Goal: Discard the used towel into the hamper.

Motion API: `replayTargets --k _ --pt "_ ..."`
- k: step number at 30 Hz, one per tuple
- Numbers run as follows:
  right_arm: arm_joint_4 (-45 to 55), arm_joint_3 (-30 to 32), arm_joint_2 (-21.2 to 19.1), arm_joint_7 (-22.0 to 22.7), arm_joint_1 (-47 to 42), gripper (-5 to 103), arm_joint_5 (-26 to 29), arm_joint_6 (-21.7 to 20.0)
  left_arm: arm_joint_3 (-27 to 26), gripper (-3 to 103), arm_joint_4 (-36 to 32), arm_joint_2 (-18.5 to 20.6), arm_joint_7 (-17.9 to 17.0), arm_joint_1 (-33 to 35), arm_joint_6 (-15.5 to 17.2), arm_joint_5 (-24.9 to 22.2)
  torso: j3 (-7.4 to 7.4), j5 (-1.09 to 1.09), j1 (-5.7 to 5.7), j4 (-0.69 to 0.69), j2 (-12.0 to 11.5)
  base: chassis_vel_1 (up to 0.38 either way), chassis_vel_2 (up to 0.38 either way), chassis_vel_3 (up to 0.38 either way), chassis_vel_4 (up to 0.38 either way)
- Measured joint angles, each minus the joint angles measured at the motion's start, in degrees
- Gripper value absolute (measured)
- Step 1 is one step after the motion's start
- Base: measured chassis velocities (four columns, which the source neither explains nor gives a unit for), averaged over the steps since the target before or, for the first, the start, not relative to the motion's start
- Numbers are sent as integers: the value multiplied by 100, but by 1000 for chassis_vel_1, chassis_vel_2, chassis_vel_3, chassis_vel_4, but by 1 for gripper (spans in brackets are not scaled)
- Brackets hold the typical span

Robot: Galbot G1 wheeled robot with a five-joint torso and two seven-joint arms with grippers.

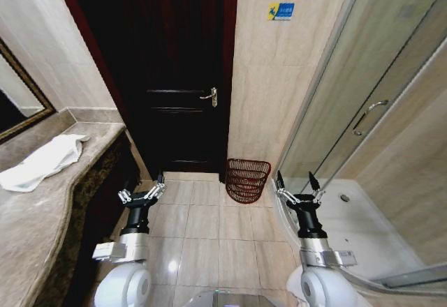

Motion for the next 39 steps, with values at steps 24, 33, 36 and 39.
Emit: replayTargets --k 24,33,36,39 --pt "7 42 -8 -104 -16 100 90 98 -13 100 -88 0 -183 51 35 93 1 0 4 -1 -1 84 83 90 85" --pt "-47 52 -7 -193 -21 100 148 99 -14 100 -80 0 -235 41 53 112 1 0 4 -1 -1 130 123 119 121" --pt "-48 51 -7 -196 -20 100 149 72 -25 100 -78 0 -264 34 70 112 1 0 4 -1 -2 116 119 135 125" --pt "-47 49 -13 -197 -4 100 148 17 -40 100 -78 0 -339 35 113 125 1 0 4 -1 -1 128 116 131 112"
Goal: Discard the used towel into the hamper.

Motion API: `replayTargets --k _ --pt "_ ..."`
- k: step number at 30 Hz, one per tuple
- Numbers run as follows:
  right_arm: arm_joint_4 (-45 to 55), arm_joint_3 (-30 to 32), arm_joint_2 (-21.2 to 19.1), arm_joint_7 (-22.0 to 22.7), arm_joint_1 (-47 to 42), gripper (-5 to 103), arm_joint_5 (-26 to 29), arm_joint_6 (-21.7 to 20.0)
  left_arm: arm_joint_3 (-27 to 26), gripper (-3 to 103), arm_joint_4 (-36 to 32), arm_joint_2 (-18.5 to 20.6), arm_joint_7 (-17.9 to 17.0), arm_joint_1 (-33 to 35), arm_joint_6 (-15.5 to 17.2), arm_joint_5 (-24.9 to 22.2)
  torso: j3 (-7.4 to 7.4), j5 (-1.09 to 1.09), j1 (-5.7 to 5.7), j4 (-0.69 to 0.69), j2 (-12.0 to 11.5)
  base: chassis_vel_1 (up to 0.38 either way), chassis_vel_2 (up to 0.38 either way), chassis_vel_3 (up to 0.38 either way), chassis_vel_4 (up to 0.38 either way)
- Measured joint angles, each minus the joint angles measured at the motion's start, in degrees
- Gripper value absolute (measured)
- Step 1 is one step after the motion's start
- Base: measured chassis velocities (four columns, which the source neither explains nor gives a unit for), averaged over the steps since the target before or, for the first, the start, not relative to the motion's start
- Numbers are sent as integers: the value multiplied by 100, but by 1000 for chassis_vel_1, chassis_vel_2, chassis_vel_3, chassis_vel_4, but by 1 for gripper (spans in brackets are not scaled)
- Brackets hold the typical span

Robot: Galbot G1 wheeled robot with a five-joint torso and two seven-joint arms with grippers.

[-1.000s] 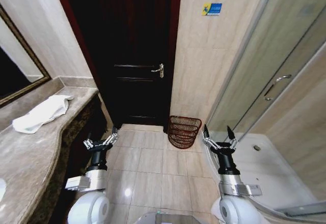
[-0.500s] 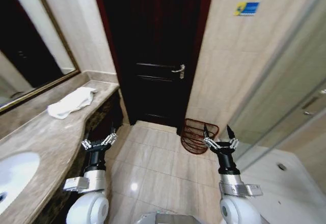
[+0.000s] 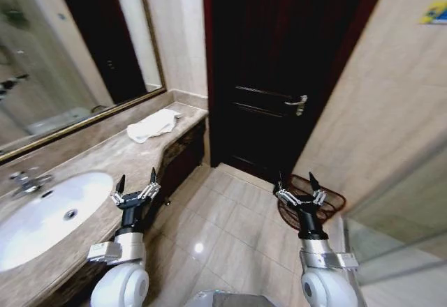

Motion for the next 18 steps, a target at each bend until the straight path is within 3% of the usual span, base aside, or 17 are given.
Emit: replayTargets --k 7,11,15,18 --pt "29 78 -41 -35 23 100 -116 -296 -104 100 75 0 -440 51 368 201 0 0 0 2 0 117 104 121 114" --pt "12 129 -42 -73 28 100 -129 -358 -192 100 312 -1 -694 39 284 288 0 0 0 2 0 83 76 70 71" --pt "-50 182 -41 -203 9 100 -55 -349 -271 100 470 -1 -737 77 375 280 0 0 0 -2 0 10 14 27 2" --pt "-88 204 -48 -297 17 100 4 -328 -317 100 539 0 -520 85 536 158 0 0 0 -1 0 0 0 0 0"
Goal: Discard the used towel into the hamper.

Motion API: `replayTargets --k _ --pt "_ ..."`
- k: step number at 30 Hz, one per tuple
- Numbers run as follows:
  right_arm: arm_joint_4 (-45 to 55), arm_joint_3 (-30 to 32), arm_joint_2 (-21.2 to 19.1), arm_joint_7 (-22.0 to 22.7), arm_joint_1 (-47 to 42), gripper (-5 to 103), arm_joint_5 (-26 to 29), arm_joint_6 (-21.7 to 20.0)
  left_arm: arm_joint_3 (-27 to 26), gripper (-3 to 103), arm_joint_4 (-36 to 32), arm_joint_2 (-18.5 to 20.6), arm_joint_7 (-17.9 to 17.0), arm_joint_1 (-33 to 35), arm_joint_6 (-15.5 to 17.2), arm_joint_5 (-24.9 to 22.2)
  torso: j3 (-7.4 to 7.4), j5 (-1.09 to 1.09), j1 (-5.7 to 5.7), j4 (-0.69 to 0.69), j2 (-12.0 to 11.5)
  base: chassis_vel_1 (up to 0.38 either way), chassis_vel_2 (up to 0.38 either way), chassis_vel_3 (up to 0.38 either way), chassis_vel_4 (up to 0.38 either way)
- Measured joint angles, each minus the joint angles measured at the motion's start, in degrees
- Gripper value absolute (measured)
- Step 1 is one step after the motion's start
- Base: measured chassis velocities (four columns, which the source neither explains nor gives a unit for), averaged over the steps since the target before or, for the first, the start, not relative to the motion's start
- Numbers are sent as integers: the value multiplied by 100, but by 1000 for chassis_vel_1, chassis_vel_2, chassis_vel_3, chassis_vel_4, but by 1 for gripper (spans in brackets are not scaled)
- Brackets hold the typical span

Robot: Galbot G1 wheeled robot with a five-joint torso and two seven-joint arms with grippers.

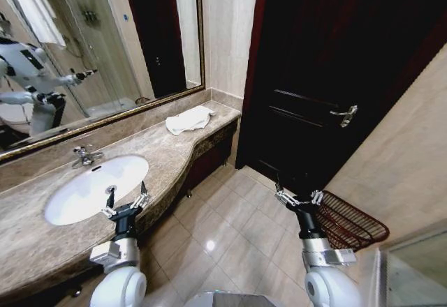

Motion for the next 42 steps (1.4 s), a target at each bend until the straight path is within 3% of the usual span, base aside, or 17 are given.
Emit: replayTargets --k 3,10,23,42 --pt "-32 -11 -7 -37 24 100 7 20 24 100 46 0 296 -49 26 -155 0 0 -1 1 0 0 0 0 0" --pt "-82 -40 -26 61 69 100 -4 55 99 100 49 0 519 -130 -55 -132 0 1 -1 1 0 -62 56 59 -65" --pt "-165 -62 -8 46 72 100 -19 119 69 100 29 0 475 -141 -220 72 1 2 2 1 -1 -177 181 189 -190" --pt "-181 -76 -47 -16 102 100 -91 235 200 100 6 0 355 -172 -202 102 -1 -1 0 1 0 -184 193 192 -190"
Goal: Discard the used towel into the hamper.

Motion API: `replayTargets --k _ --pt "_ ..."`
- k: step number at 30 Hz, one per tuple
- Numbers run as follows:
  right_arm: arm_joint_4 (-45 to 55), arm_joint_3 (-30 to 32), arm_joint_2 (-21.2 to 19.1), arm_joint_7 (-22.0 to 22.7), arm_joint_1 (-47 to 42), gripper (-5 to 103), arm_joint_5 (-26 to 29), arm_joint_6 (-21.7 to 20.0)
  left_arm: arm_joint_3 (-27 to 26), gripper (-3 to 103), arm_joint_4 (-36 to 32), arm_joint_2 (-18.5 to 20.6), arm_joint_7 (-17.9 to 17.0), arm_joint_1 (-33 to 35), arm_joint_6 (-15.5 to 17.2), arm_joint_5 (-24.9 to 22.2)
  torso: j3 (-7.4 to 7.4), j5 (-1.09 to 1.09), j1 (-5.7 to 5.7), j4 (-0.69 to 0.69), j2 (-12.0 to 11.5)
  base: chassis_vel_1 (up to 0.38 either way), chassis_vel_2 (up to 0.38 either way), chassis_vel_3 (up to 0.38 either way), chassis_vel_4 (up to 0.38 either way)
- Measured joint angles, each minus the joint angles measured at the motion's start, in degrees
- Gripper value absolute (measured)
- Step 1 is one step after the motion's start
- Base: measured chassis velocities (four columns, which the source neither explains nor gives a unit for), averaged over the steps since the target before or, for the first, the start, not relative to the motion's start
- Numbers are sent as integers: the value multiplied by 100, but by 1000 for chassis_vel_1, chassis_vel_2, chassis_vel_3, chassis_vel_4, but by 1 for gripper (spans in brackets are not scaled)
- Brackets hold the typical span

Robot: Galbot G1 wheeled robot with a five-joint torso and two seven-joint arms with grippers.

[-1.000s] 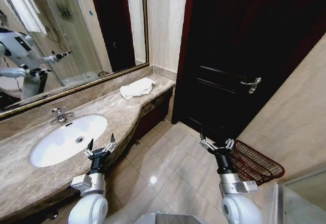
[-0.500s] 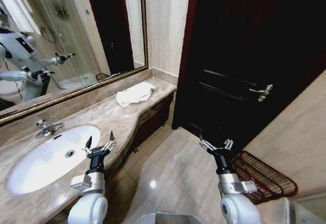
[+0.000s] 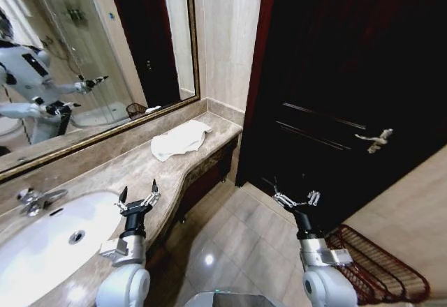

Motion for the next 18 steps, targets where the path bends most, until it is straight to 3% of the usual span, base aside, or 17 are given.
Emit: replayTargets --k 10,16,18 --pt "-126 -132 -23 296 121 100 -124 136 164 100 -183 0 -64 -34 300 -63 2 1 4 1 0 -199 200 204 -191" --pt "-189 -132 25 104 110 100 -176 170 124 100 -206 0 -126 -122 461 -287 3 2 5 -1 -1 -104 76 39 -39" --pt "-197 -138 26 -69 86 100 -207 202 93 100 -153 101 -231 -272 693 -592 0 0 -2 -2 0 18 17 -53 -2"
